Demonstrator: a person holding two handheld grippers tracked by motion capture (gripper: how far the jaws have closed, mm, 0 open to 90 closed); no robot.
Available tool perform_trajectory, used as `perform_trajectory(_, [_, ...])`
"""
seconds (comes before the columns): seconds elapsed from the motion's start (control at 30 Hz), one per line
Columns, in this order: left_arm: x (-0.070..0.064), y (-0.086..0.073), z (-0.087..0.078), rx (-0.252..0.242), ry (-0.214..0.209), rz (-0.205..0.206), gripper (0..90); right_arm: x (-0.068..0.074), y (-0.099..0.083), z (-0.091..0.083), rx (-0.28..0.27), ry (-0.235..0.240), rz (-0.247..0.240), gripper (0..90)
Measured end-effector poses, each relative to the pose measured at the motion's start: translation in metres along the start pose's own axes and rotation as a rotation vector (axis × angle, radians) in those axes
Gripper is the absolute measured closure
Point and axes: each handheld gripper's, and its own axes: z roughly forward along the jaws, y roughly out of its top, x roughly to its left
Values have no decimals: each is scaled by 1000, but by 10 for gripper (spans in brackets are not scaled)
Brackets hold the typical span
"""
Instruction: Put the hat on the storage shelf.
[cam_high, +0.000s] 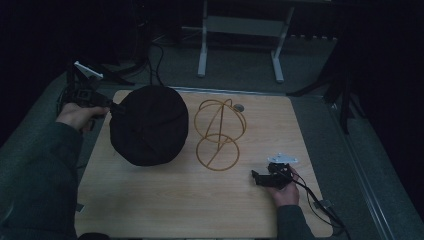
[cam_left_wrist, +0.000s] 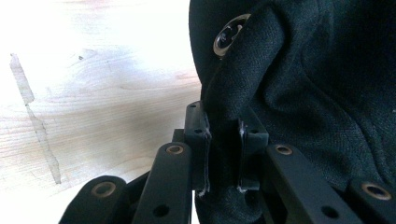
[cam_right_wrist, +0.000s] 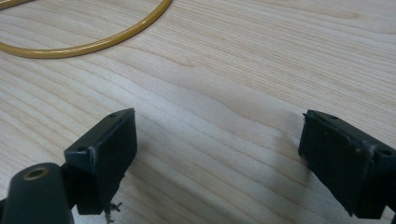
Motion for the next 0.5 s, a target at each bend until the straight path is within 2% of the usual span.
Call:
perform_trajectory(0.13, [-2,2,-5,0,10,1,783,0,0,0,0,0,-1,115])
perform_trajectory(0.5, [-9,12,-11,14,-1,7,779,0,0,0,1,0,1,115])
